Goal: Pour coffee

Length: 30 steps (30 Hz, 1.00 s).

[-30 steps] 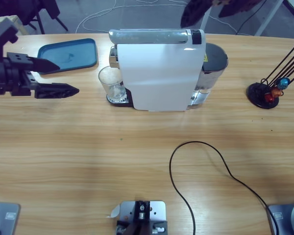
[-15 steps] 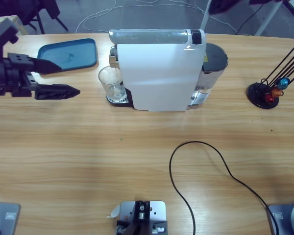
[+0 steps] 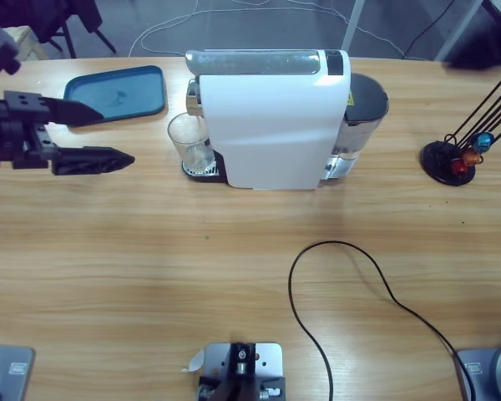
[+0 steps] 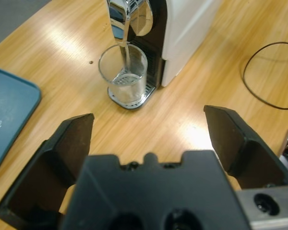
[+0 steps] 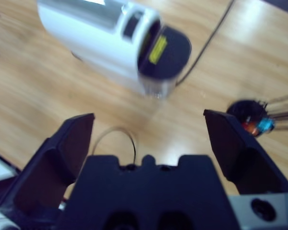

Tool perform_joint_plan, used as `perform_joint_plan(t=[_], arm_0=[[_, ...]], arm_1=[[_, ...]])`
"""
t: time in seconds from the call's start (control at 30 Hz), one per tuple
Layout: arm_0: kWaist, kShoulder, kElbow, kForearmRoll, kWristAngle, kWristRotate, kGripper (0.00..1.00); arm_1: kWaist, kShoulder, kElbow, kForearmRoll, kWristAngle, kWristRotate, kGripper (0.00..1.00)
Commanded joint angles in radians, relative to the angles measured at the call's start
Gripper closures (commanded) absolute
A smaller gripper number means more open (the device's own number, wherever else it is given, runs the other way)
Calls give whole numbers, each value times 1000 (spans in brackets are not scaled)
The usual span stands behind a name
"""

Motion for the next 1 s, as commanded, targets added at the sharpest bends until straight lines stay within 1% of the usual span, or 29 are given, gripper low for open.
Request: perform_joint_plan(t=[0.03, 0.07, 0.1, 0.17, 0.27, 0.77, 0.87, 1.0], arm_0=[[-30, -18, 48, 0, -13, -1, 0], [-33, -25, 52, 2, -13, -3, 0], [-37, -32, 54, 3, -13, -4, 0], [-41, -43, 61, 3, -13, -17, 0], [-42, -57, 68, 3, -14, -21, 0], [-42, -63, 95, 1, -14, -36, 0], [-42, -67, 92, -2, -15, -39, 0], [-42, -74, 96, -1, -15, -66, 0]], arm_1=[[14, -388, 609, -427, 6, -152, 0], [14, -420, 671, -497, -12, -163, 0], [14, -436, 702, -514, -18, -159, 0], [15, -442, 730, -518, -13, -159, 0], [16, -393, 727, -522, 18, -162, 0], [14, -298, 724, -543, 20, -173, 0], [14, -249, 677, -492, 43, -172, 0], [12, -242, 604, -377, -10, -198, 0]])
